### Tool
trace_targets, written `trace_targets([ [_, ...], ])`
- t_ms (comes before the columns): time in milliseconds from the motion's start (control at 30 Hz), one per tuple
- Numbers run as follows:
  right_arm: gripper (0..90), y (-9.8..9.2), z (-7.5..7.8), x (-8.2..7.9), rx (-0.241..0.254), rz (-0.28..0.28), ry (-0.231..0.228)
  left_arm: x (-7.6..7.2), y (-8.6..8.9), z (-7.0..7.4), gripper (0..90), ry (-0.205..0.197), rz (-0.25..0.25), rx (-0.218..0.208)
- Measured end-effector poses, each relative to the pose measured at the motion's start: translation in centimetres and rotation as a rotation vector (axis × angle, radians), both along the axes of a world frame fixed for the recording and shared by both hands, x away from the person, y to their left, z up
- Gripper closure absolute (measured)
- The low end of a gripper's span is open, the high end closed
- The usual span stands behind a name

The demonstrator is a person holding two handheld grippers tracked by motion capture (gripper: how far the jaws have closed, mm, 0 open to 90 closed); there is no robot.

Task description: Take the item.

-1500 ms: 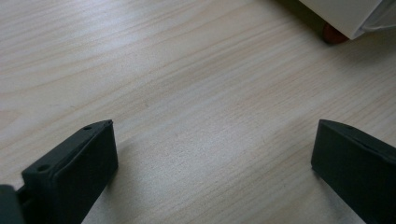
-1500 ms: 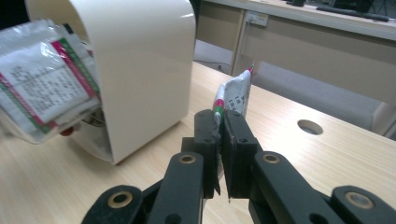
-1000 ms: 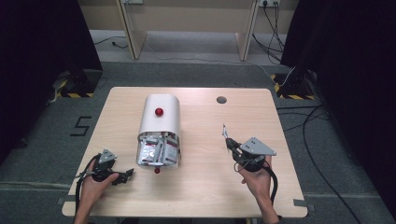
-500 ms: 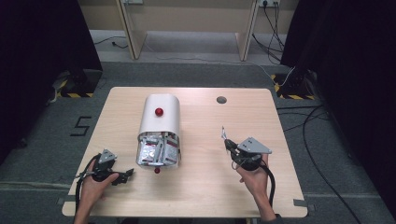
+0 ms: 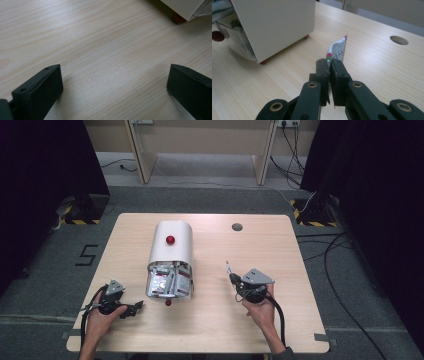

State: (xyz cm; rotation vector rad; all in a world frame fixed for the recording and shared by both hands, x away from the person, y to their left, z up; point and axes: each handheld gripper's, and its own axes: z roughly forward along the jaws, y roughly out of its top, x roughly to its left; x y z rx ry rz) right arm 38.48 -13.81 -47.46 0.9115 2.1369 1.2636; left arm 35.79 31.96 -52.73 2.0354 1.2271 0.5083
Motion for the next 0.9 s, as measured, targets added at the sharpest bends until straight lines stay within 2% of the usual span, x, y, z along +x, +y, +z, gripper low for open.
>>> trace_targets([
  [233, 85.8, 0.6, -1.0, 0.7, -0.016, 0.004, 0.015, 0.0, 0.0, 0.0, 0.0, 0.0, 0.0, 0.0],
  [433, 85.8, 0.7, -1.2, 0.9, -0.016, 0.002, 0.021, 0.0, 0.0, 0.0, 0.0, 0.0, 0.0, 0.0],
  [900, 84.2, -0.2, -1.9, 1.5, -0.013, -0.027, 0.044, 0.0, 0.0, 0.0, 0.0, 0.0, 0.0, 0.0],
])
